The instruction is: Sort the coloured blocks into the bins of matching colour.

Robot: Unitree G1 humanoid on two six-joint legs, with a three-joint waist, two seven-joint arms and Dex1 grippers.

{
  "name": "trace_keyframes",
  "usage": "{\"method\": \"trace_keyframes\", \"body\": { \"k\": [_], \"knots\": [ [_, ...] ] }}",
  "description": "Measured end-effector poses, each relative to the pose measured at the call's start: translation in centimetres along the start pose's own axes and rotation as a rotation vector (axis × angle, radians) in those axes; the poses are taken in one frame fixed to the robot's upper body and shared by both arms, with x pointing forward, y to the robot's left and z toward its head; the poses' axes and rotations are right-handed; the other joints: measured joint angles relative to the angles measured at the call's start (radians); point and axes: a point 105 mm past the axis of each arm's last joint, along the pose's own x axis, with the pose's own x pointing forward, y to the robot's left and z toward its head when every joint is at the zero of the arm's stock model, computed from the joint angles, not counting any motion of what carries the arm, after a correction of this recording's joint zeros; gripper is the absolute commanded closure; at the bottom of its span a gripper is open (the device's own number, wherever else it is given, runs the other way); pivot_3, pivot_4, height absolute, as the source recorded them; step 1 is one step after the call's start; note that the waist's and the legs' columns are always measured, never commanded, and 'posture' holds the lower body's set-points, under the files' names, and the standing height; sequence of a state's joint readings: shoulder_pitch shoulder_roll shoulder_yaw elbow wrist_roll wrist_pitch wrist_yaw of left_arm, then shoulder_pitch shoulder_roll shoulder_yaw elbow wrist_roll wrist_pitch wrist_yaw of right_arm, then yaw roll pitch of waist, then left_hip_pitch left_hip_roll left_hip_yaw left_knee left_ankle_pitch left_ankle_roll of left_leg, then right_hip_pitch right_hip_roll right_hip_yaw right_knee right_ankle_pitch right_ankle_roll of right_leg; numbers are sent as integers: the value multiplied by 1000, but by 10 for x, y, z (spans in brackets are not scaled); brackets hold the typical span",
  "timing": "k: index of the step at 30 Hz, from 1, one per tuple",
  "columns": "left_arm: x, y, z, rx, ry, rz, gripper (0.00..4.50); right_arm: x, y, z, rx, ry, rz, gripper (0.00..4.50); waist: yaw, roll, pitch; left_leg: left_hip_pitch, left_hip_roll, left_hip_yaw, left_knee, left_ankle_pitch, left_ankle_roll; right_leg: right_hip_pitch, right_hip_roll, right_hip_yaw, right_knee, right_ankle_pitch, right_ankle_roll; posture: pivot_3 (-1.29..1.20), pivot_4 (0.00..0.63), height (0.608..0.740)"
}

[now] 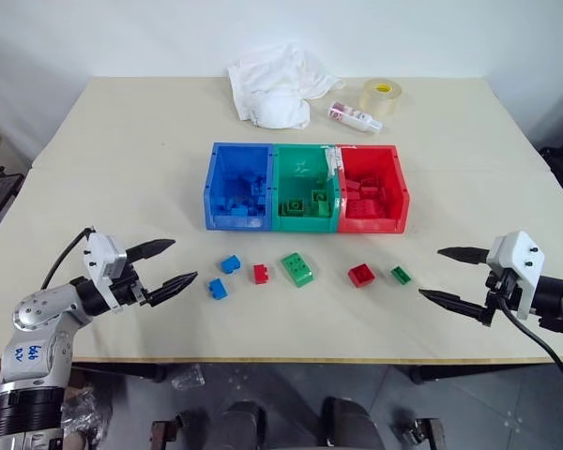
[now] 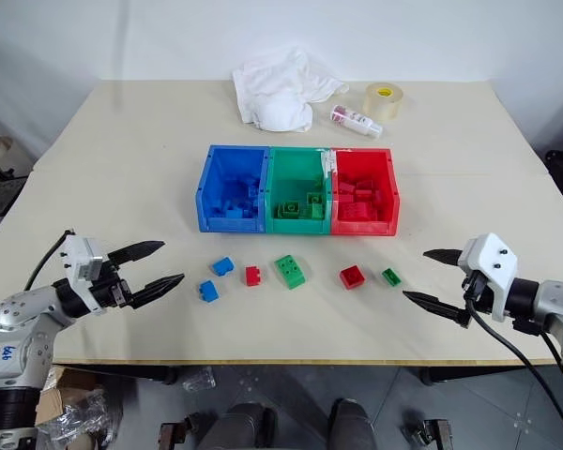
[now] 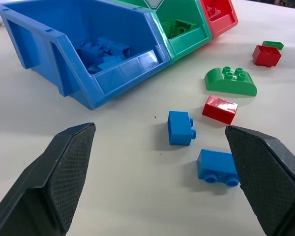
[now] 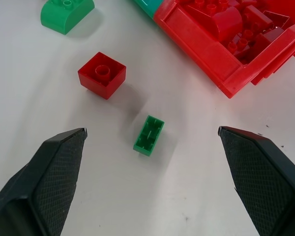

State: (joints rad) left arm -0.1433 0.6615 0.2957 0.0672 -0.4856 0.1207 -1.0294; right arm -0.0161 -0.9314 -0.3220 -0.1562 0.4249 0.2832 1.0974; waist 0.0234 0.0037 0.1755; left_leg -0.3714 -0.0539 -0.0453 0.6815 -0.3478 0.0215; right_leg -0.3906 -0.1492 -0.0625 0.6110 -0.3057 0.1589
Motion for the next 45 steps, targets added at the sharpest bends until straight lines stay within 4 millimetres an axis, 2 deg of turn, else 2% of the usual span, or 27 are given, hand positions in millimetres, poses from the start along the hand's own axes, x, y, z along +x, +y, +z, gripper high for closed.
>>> {"method": "trace_keyframes", "body": {
  "k": [8,11,15,18,20,25,29,32,35,37,39,45],
  "knots": [
    [3,14,2,10,-3,50,12,0,-1,-2,8,9,-10,0,1,0,0,0,0,0,0,0,0,0,0,0,1,0,0,0,150,740],
    [4,13,-1,3,10,49,12,-2,1,-9,46,37,-19,0,0,0,0,0,0,0,0,0,0,0,0,0,2,0,0,0,150,740],
    [5,10,-6,10,29,36,12,-19,2,-25,93,104,-53,0,3,0,0,0,-1,0,0,0,0,0,0,-1,1,0,0,0,150,740],
    [5,9,-6,12,27,22,12,-33,-4,-27,105,135,-101,0,2,0,0,0,0,0,0,0,0,1,0,0,0,0,0,0,150,740],
    [5,9,-7,8,26,19,12,-35,-2,-26,112,142,-103,0,0,0,0,0,0,0,0,0,0,0,0,0,1,0,0,0,150,740],
    [4,6,-10,32,14,3,12,-11,4,-14,101,134,-43,0,-7,0,0,0,1,1,0,0,0,0,0,0,1,0,0,0,150,740],
    [1,-2,-15,21,2,-16,12,21,4,-1,88,77,1,0,-8,0,0,0,2,1,0,0,0,0,0,-1,0,0,0,0,150,740],
    [1,-6,-14,26,-3,-21,12,41,6,-7,107,91,38,0,0,0,0,0,1,0,0,0,0,0,0,-1,0,0,0,0,150,740],
    [0,-7,-14,22,-8,-12,12,51,3,-19,132,136,48,0,2,0,0,0,0,-1,1,0,0,0,-1,-1,0,0,0,0,150,740],
    [0,-8,-15,19,-9,-7,0,55,2,-28,145,164,45,398,0,0,0,0,0,-1,1,0,0,0,0,-1,1,0,0,0,150,740],
    [1,-9,-13,24,-13,-7,0,57,-2,-28,126,171,42,870,-2,0,0,0,0,0,1,0,0,0,0,-1,1,0,0,0,150,740],
    [4,-12,-13,20,-31,-4,0,60,-3,-27,125,159,38,2966,-3,0,0,0,0,0,1,0,0,0,0,-1,1,0,0,0,150,740]
  ]
}}
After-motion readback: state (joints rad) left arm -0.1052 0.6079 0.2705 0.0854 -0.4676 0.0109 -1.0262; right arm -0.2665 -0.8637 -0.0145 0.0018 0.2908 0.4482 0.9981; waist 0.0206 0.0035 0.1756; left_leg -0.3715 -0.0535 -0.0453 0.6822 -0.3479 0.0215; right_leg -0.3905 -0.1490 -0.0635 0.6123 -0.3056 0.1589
